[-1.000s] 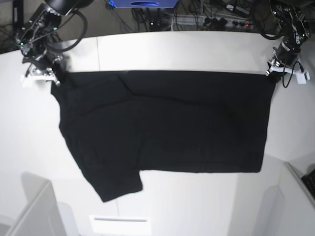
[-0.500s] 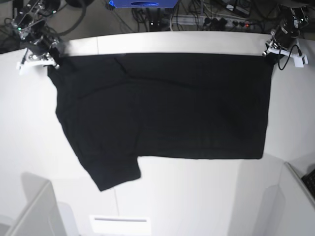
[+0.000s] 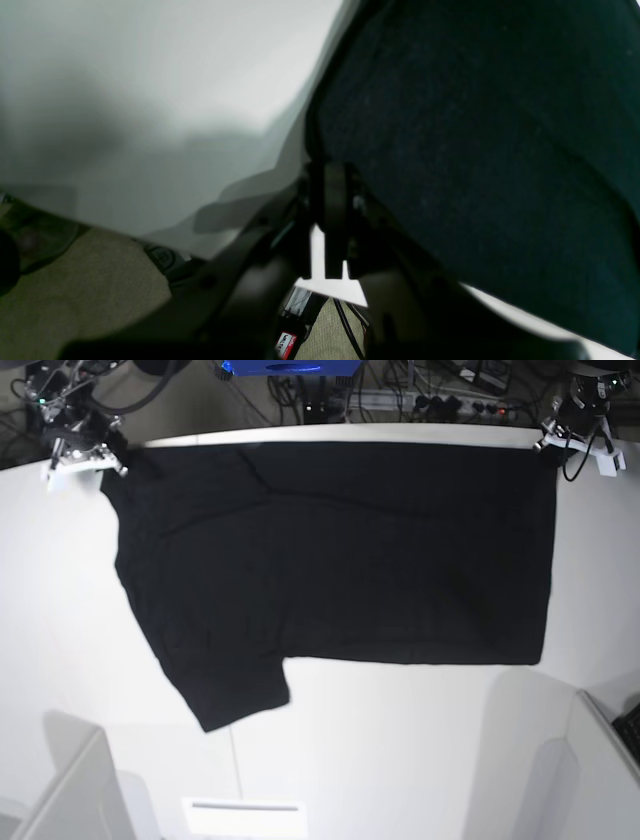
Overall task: Fold the T-shirt properly
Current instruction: 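Pull both shoulder corners further toward the robot, flattening the shirt, then open both grippers and release the shoulder corners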
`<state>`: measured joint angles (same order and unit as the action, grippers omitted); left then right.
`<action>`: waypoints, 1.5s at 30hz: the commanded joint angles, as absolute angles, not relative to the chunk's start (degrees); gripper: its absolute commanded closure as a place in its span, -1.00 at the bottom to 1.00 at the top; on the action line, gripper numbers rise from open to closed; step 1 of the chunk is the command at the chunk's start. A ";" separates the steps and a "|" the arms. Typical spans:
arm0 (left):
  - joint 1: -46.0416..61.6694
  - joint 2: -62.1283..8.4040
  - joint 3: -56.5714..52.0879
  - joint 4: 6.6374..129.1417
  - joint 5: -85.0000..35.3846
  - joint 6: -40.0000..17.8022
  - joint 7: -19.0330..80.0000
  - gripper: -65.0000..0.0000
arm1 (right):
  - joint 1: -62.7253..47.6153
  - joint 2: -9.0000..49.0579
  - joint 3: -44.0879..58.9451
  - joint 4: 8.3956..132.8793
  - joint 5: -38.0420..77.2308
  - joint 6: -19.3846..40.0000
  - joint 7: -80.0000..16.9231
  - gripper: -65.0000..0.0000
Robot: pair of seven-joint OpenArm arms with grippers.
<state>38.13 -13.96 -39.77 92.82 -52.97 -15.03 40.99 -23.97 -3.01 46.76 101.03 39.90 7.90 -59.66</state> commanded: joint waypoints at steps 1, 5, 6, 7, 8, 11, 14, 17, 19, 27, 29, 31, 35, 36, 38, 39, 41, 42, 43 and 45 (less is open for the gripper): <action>39.08 -14.64 -40.40 93.67 -53.67 -15.16 40.13 1.00 | -24.40 -2.42 46.99 102.73 40.40 7.87 -58.95 1.00; 39.78 -14.64 -40.40 93.76 -53.67 -15.16 40.13 1.00 | -24.13 -2.07 46.99 103.34 40.40 7.87 -59.03 1.00; 39.78 -14.64 -40.40 93.76 -53.67 -15.16 40.13 1.00 | -24.13 -1.89 46.81 103.25 40.40 7.87 -59.03 1.00; 39.87 -14.64 -40.40 93.76 -53.67 -15.16 40.13 1.00 | -24.04 -1.89 46.73 103.25 40.40 7.87 -59.03 1.00; 39.96 -14.64 -40.40 93.76 -53.67 -15.16 40.13 1.00 | -24.04 -1.89 46.64 103.25 40.40 7.87 -59.03 1.00; 41.19 -14.64 -40.40 93.76 -53.76 -15.16 40.13 1.00 | -24.04 -2.15 46.64 103.25 40.40 7.87 -59.03 1.00; 41.27 -14.20 -40.40 93.67 -53.76 -15.16 40.13 1.00 | -24.13 -2.15 46.64 103.16 40.40 7.87 -59.03 1.00; 41.27 -13.93 -40.40 93.58 -53.67 -15.16 40.13 1.00 | -24.22 -2.24 46.64 103.25 40.40 7.87 -59.12 1.00; 41.27 -13.93 -40.40 93.58 -53.67 -15.16 40.13 1.00 | -24.31 -2.24 46.64 103.25 40.40 7.87 -59.12 1.00; 41.27 -13.58 -42.77 93.67 -53.67 -15.16 40.13 0.99 | -24.40 -2.24 47.08 103.34 40.40 7.87 -61.14 0.47; 41.27 -12.53 -44.79 93.76 -53.67 -15.16 40.13 0.57 | -24.40 -2.24 47.16 103.34 40.40 7.87 -61.14 0.17; 41.27 -12.26 -46.99 93.76 -53.67 -15.16 40.13 0.18 | -24.48 -2.24 47.16 103.34 40.40 7.87 -61.14 0.04; 41.27 -12.26 -49.36 93.76 -53.67 -15.16 40.13 -0.49 | -24.48 -2.42 49.10 104.66 40.40 7.96 -61.23 0.04; 41.27 -12.26 -49.63 93.76 -53.76 -15.16 40.13 -0.61 | -24.48 -2.77 49.80 105.27 40.40 7.96 -61.32 0.04; 41.27 -12.26 -49.63 94.64 -53.76 -15.16 40.13 -0.70 | -24.48 -3.56 51.65 107.12 40.40 7.96 -61.32 0.04; 41.36 -12.18 -49.63 95.52 -53.76 -15.16 40.13 -0.69 | -24.48 -3.65 52.70 108.26 40.40 7.96 -61.41 0.04; 42.24 -12.09 -49.71 97.45 -53.76 -15.16 40.13 -0.69 | -24.48 -3.91 54.20 109.32 40.40 7.96 -61.41 0.04; 42.51 -12.09 -49.71 98.77 -53.76 -15.16 40.13 -0.69 | -24.48 -3.82 54.73 109.41 40.40 7.96 -61.41 0.04; 42.59 -12.09 -49.80 100.18 -53.76 -15.16 40.13 -0.69 | -24.40 -3.56 55.08 109.41 40.40 7.96 -61.41 0.03; 43.03 -11.30 -51.47 103.16 -53.76 -15.16 40.13 -0.69 | -24.04 -3.30 54.90 109.49 40.40 8.13 -61.14 0.03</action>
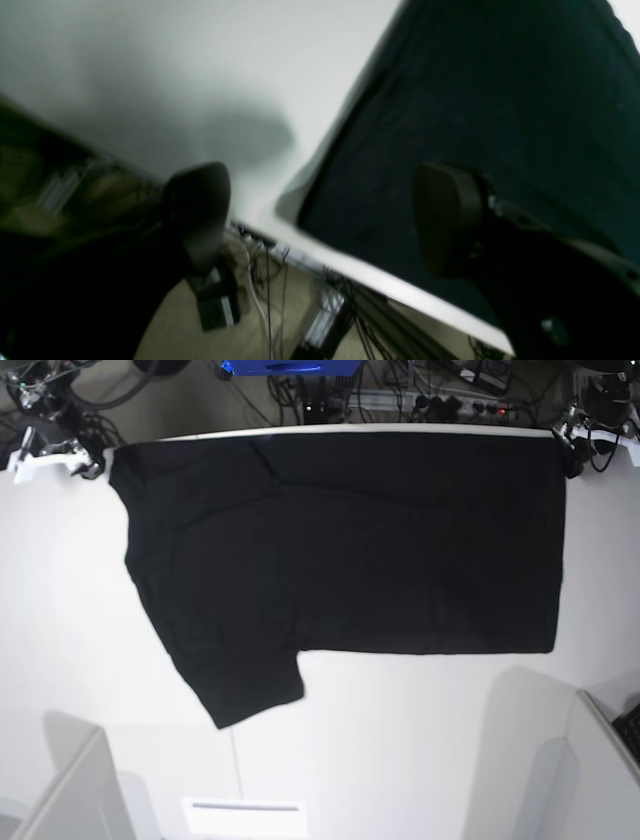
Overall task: Fold the T-shirt properly
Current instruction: 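Open both grippers and release the shoulder corners, then move the right gripper down to the shirt's side edge near the sleeve and grasp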
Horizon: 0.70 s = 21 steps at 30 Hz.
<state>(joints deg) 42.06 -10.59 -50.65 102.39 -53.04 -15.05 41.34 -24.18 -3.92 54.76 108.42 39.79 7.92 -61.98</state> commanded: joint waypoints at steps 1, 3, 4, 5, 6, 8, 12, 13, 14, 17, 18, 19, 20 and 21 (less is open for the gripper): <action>43.03 -10.68 -52.79 104.84 -53.76 -15.16 40.13 -0.69 | -23.87 -2.77 54.64 110.02 40.40 8.13 -61.05 0.03; 42.95 -9.71 -54.73 108.18 -53.49 -15.16 40.13 -0.69 | -22.55 -2.51 54.55 111.16 40.40 8.22 -61.41 0.03; 42.86 -9.63 -55.08 109.41 -53.49 -15.16 40.13 -0.68 | -21.93 -2.42 54.20 111.52 40.40 8.31 -61.41 0.03; 42.77 -9.63 -55.08 110.37 -53.49 -15.16 40.13 -0.68 | -21.14 -2.24 52.79 111.69 40.40 9.10 -61.41 0.03; 42.51 -9.71 -54.90 110.73 -53.49 -15.16 40.13 -0.61 | -20.62 -1.63 51.47 111.69 40.40 10.68 -61.41 0.03; 41.10 -9.71 -54.81 110.73 -53.49 -15.16 40.13 -0.33 | -19.12 -0.66 48.48 111.69 40.31 13.67 -61.32 0.04; 39.60 -9.80 -54.81 110.64 -53.41 -15.16 40.13 0.66 | -15.08 -0.22 43.12 111.69 39.87 14.11 -61.23 0.12; 39.60 -9.80 -54.81 110.64 -53.41 -15.16 40.13 0.89 | -14.02 -0.22 42.15 111.60 39.87 14.11 -61.32 0.17; 39.60 -9.80 -54.81 110.64 -53.41 -15.16 40.13 1.00 | -12.79 -0.22 41.10 111.60 39.78 14.11 -61.32 0.20; 39.52 -9.80 -54.81 110.64 -53.49 -15.16 40.13 1.00 | -8.92 1.19 36.53 111.43 37.93 14.02 -61.41 0.21; 39.52 -9.80 -54.73 110.64 -53.49 -15.16 40.13 1.00 | -7.43 1.63 33.98 111.16 36.09 13.14 -61.41 0.21; 39.52 -9.80 -54.02 110.55 -53.41 -15.16 40.13 1.00 | -5.93 1.71 31.60 110.64 33.89 11.74 -61.41 0.20; 39.52 -9.89 -53.58 110.55 -53.41 -15.16 40.13 1.00 | -4.53 1.71 29.76 110.11 31.96 10.86 -61.41 0.16; 39.52 -9.89 -53.32 110.55 -53.41 -15.16 40.13 1.00 | -2.77 1.71 27.82 109.23 29.85 10.24 -61.41 0.08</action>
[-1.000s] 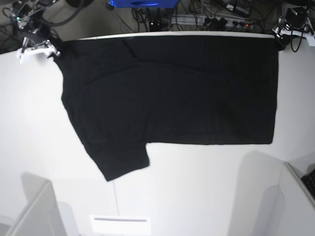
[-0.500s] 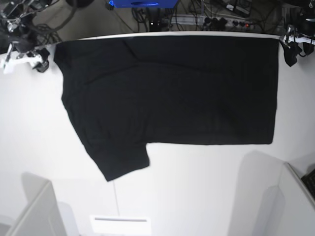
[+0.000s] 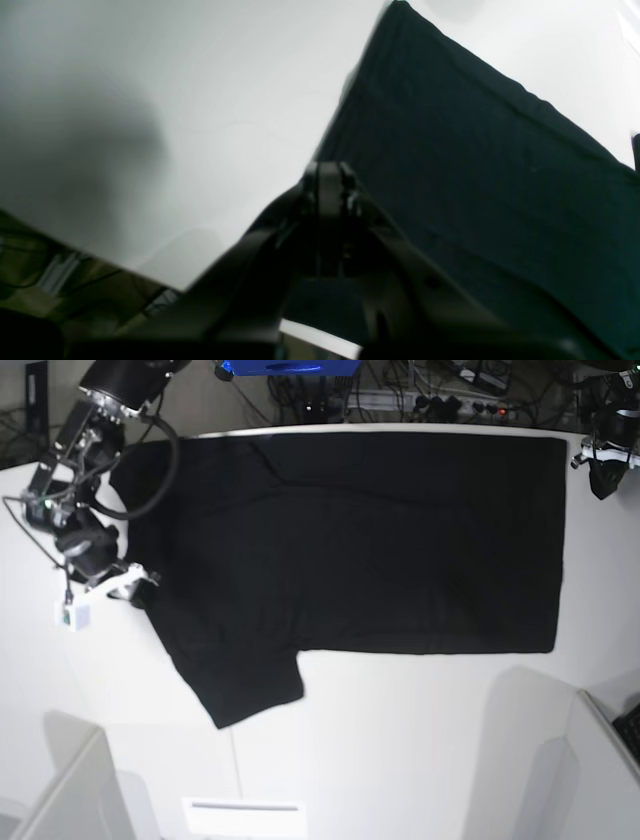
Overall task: Fold the T-shirt properly
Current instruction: 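Move the right gripper down to the shirt's side edge near the sleeve and grasp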
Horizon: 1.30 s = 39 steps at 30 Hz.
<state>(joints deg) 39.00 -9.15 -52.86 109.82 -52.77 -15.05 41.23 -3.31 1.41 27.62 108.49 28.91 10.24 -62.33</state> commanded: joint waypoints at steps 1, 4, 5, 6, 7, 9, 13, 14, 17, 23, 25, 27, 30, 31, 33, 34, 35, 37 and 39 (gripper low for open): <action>39.52 -9.89 -53.23 110.55 -53.41 -15.16 40.13 1.00 | -0.92 1.71 26.15 108.00 28.00 9.98 -61.41 -0.02; 39.52 -9.89 -52.18 110.55 -53.41 -15.16 40.13 1.00 | 5.32 1.80 22.46 101.23 23.52 9.89 -61.41 -0.14; 39.52 -9.89 -52.09 110.55 -53.41 -15.16 40.13 1.00 | 7.78 1.89 21.67 98.15 22.11 9.98 -61.41 -0.15; 39.52 -9.89 -52.09 110.55 -53.41 -15.16 40.13 1.00 | 9.80 2.68 20.97 95.25 21.14 9.98 -61.32 -0.16; 39.52 -9.89 -52.09 110.55 -53.41 -15.16 40.13 1.00 | 12.35 3.30 20.09 91.82 20.62 9.98 -61.23 -0.16; 39.52 -9.89 -52.35 110.55 -53.41 -15.16 40.13 1.00 | 16.66 4.70 18.77 84.62 20.62 9.98 -60.97 -0.16; 39.52 -9.89 -52.53 110.46 -53.32 -15.16 40.13 1.00 | 25.01 7.43 17.98 71.52 20.62 9.98 -58.59 -0.16; 39.52 -9.89 -52.53 110.46 -53.32 -15.16 40.13 1.00 | 26.77 8.04 17.89 68.26 20.53 9.98 -57.54 -0.18; 39.52 -9.89 -52.53 110.46 -53.32 -15.16 40.13 1.00 | 32.22 9.54 17.80 58.33 20.53 9.98 -54.81 -0.28; 39.52 -9.89 -52.53 110.46 -53.32 -15.16 40.13 1.00 | 38.99 11.38 10.24 44.09 20.44 9.98 -46.73 -0.38; 39.52 -9.89 -52.53 110.46 -53.32 -15.16 40.13 1.00 | 40.84 11.56 5.14 39.52 20.53 9.80 -42.68 -0.38; 39.52 -9.89 -52.53 110.46 -53.32 -15.16 40.13 1.00 | 42.51 11.38 3.12 34.86 20.53 9.71 -39.43 -0.38; 39.52 -9.89 -52.62 110.46 -53.32 -15.16 40.13 1.00 | 45.05 11.21 2.68 29.23 20.53 9.71 -35.91 -0.38; 39.52 -9.89 -52.62 110.46 -53.32 -15.16 40.13 1.00 | 45.67 11.21 2.68 27.65 20.53 9.71 -34.95 -0.38; 39.52 -9.89 -52.62 110.46 -53.32 -15.16 40.13 1.00 | 46.37 11.21 2.59 24.92 20.53 9.71 -32.92 -0.38; 39.52 -9.89 -52.62 110.46 -53.32 -15.16 40.13 1.00 | 46.46 11.21 2.59 24.22 20.44 9.80 -32.31 -0.38; 39.52 -9.89 -52.62 110.46 -53.32 -15.16 40.13 1.00 | 46.55 11.21 2.59 23.69 20.44 9.98 -31.87 -0.38; 39.52 -9.89 -52.62 110.46 -53.32 -15.16 40.13 1.00 | 46.29 11.03 2.59 23.60 20.44 10.07 -31.96 -0.38; 39.52 -9.80 -52.62 110.46 -53.32 -15.16 40.13 1.00 | 45.93 10.24 2.59 23.60 20.44 10.24 -32.13 -0.37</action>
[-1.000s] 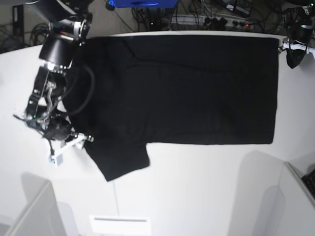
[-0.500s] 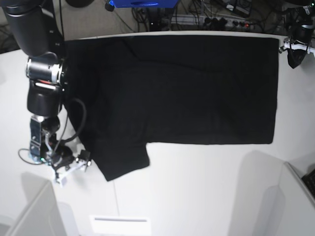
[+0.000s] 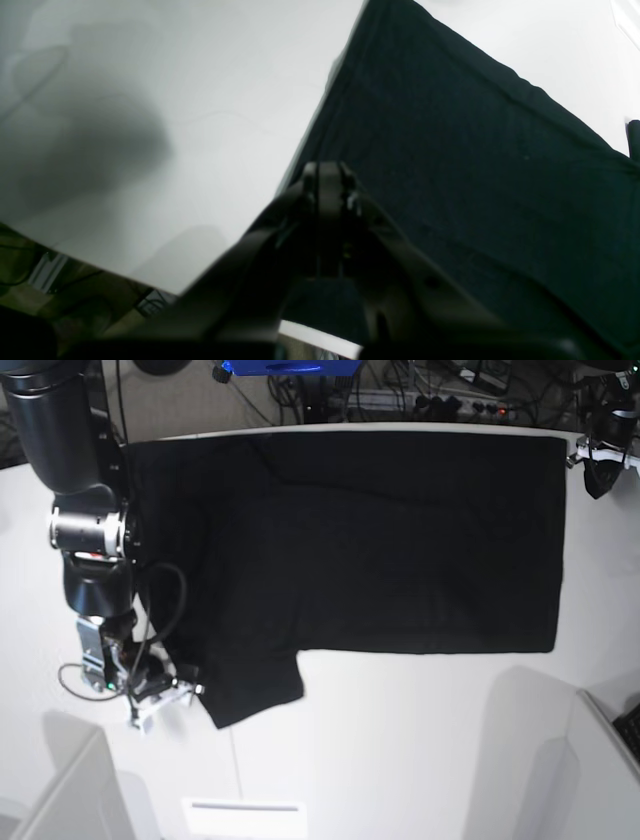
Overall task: Fold the T-shirt properly
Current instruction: 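Move the right gripper down to the shirt's side edge near the sleeve and grasp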
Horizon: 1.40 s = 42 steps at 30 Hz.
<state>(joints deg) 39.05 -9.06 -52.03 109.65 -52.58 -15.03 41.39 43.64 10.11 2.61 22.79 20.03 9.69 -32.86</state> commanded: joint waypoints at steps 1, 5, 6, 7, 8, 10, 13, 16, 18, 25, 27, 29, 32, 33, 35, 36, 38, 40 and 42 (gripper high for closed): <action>39.52 -9.80 -52.53 110.46 -53.32 -15.16 40.13 1.00 | 45.58 9.98 2.59 23.60 20.44 10.24 -32.13 -0.37; 39.52 -9.80 -52.62 110.46 -53.32 -15.16 40.13 1.00 | 45.23 9.54 2.59 23.60 20.44 11.91 -32.13 -0.35; 39.52 -9.80 -52.62 110.46 -53.32 -15.16 40.13 1.00 | 45.14 9.10 2.59 23.60 20.44 12.26 -32.13 -0.35; 39.52 -9.80 -52.62 110.46 -53.32 -15.16 40.13 1.00 | 45.14 8.92 2.51 23.60 20.44 12.35 -32.13 -0.35; 39.52 -9.80 -52.62 110.46 -53.32 -15.16 40.13 1.00 | 45.14 8.92 2.51 23.60 20.44 12.35 -31.96 -0.35; 39.60 -9.80 -52.62 110.46 -53.32 -15.16 40.13 1.00 | 44.97 8.92 2.51 23.60 20.44 12.35 -31.78 -0.35; 39.60 -9.80 -52.62 110.46 -53.32 -15.16 40.13 1.00 | 44.26 8.92 2.51 23.60 20.44 12.35 -31.69 -0.35; 39.60 -9.80 -52.62 110.46 -53.32 -15.16 40.13 1.00 | 43.91 8.92 2.51 23.60 20.44 12.35 -31.69 -0.31; 39.60 -9.80 -52.62 110.46 -53.32 -15.16 40.13 1.00 | 43.65 8.92 2.51 23.60 20.44 12.35 -31.52 -0.19; 39.60 -9.80 -52.62 110.46 -53.32 -15.16 40.13 1.00 | 42.77 8.84 2.51 23.60 20.44 12.35 -29.49 -0.11; 39.60 -9.80 -52.62 110.46 -53.32 -15.16 40.13 1.00 | 42.77 8.75 2.51 23.60 20.44 12.35 -29.23 -0.10; 39.60 -9.80 -52.62 110.46 -53.32 -15.16 40.13 1.00 | 42.68 8.75 2.51 23.60 20.44 12.35 -29.14 0.05; 39.60 -9.80 -52.62 110.46 -53.32 -15.16 40.13 1.00 | 42.68 8.75 2.51 23.60 20.44 12.35 -29.14 0.49; 39.52 -9.80 -52.62 110.46 -53.32 -15.16 40.13 1.00 | 42.68 8.75 2.51 23.60 20.44 12.35 -29.14 0.65; 39.52 -9.80 -52.53 110.46 -53.32 -15.16 40.13 1.00 | 42.68 8.75 2.51 23.60 20.44 12.18 -29.14 1.00; 39.52 -9.80 -52.53 110.46 -53.32 -15.16 40.13 1.00 | 42.68 8.75 2.51 23.60 20.44 12.18 -29.14 1.00; 39.52 -9.80 -52.53 110.46 -53.32 -15.16 40.13 1.00 | 42.68 8.75 2.59 23.60 20.44 12.18 -29.14 1.00; 39.43 -9.89 -52.53 110.46 -53.32 -15.16 40.13 1.00 | 42.68 8.75 2.59 23.60 20.44 12.18 -29.14 1.00; 38.20 -9.89 -52.53 110.46 -53.32 -15.16 40.13 1.00 | 42.68 8.75 2.59 23.60 20.44 12.18 -29.14 1.00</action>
<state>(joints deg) 38.19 -9.06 -52.03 109.62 -52.58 -15.03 41.52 41.12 8.51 2.61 23.18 20.53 12.03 -28.51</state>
